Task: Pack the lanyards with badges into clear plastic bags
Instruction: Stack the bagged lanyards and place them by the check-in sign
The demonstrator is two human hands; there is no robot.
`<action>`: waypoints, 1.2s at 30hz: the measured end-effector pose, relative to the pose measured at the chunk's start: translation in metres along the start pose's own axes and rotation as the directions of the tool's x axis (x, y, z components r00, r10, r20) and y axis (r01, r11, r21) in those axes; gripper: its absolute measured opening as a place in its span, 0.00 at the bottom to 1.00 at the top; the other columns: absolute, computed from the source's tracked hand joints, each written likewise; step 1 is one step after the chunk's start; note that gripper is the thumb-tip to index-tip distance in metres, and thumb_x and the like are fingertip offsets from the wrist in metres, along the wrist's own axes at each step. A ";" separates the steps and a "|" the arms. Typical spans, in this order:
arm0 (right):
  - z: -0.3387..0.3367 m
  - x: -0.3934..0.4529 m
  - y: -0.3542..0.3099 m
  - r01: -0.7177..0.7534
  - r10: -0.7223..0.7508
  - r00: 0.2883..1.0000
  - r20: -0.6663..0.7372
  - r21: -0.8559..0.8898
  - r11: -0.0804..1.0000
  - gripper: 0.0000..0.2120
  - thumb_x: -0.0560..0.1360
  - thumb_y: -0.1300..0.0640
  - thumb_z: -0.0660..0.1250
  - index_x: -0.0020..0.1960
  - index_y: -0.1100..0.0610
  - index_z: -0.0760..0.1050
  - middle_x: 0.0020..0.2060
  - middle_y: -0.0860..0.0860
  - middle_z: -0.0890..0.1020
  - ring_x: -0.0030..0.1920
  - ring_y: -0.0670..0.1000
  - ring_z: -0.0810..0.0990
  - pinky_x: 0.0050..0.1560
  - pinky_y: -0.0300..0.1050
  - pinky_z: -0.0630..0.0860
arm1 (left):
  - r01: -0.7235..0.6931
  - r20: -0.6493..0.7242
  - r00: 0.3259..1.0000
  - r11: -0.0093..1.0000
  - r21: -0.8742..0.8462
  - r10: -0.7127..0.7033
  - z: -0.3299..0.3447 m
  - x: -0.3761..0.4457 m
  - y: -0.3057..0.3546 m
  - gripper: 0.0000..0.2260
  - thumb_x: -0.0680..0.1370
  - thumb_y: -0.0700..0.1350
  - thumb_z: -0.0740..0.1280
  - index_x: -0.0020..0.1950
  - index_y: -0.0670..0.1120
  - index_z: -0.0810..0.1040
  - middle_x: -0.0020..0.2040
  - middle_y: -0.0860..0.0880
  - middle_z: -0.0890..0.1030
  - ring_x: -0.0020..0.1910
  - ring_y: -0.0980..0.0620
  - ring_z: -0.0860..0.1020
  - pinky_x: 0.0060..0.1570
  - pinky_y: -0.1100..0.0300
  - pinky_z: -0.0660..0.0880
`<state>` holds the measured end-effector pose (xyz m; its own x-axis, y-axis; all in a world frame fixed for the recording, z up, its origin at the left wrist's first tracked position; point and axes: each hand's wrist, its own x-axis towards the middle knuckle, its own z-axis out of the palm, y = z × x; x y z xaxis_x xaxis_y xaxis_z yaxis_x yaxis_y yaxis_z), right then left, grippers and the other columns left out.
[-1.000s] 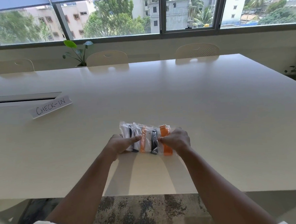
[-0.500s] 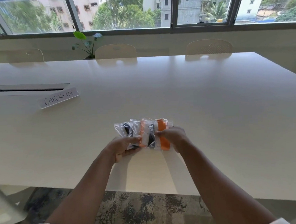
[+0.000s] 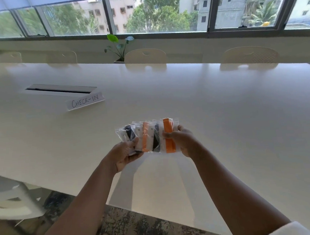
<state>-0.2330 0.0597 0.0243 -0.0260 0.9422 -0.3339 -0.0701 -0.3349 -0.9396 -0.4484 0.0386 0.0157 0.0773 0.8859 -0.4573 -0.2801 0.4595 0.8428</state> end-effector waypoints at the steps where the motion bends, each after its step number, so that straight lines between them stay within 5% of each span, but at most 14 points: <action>1: 0.004 0.006 -0.002 0.003 -0.003 1.000 0.013 -0.002 1.000 0.22 0.70 0.60 0.76 0.62 0.56 0.73 0.53 0.56 0.81 0.49 0.54 0.82 0.41 0.49 0.81 | -0.009 -0.021 1.000 1.000 -0.004 0.009 -0.004 0.000 0.003 0.07 0.80 0.43 0.67 0.55 0.41 0.78 0.49 0.42 0.84 0.49 0.48 0.82 0.49 0.58 0.81; 14: 0.075 0.080 -0.020 0.016 -0.003 0.976 0.220 -0.055 0.998 0.27 0.69 0.59 0.77 0.65 0.54 0.71 0.55 0.55 0.80 0.53 0.56 0.81 0.46 0.51 0.81 | -0.152 -0.309 0.940 0.988 -0.003 0.143 -0.073 0.027 0.037 0.09 0.77 0.45 0.72 0.51 0.39 0.80 0.44 0.44 0.84 0.41 0.52 0.83 0.38 0.64 0.82; 22: 0.151 0.135 -0.031 0.031 -0.001 0.947 0.320 -0.088 0.996 0.27 0.71 0.60 0.74 0.67 0.52 0.70 0.57 0.55 0.79 0.55 0.58 0.80 0.55 0.57 0.79 | -0.214 -0.369 0.900 0.972 0.093 0.233 -0.137 0.073 0.078 0.14 0.77 0.47 0.72 0.51 0.35 0.80 0.45 0.41 0.83 0.40 0.51 0.82 0.36 0.65 0.81; 30: 0.219 0.194 -0.043 0.023 0.013 0.964 0.264 -0.134 0.991 0.23 0.71 0.62 0.72 0.62 0.48 0.70 0.57 0.56 0.78 0.57 0.59 0.78 0.58 0.59 0.77 | -0.197 -0.441 0.868 0.974 0.114 0.227 -0.196 0.122 0.112 0.21 0.75 0.48 0.74 0.56 0.31 0.77 0.46 0.39 0.84 0.38 0.51 0.83 0.35 0.65 0.80; 36: 0.257 0.232 -0.050 0.016 0.020 0.984 0.177 -0.200 0.980 0.23 0.71 0.60 0.75 0.61 0.51 0.69 0.54 0.55 0.78 0.52 0.56 0.79 0.48 0.50 0.80 | -0.135 -0.529 0.807 0.954 0.267 0.262 -0.223 0.155 0.135 0.16 0.74 0.50 0.75 0.46 0.39 0.77 0.46 0.39 0.83 0.41 0.46 0.83 0.38 0.59 0.82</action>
<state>-0.4917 0.2944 0.0129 -0.2036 0.9202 -0.3344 0.1301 -0.3131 -0.9408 -0.6879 0.2242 -0.0045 -0.5169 0.8023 -0.2985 -0.0225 0.3359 0.9416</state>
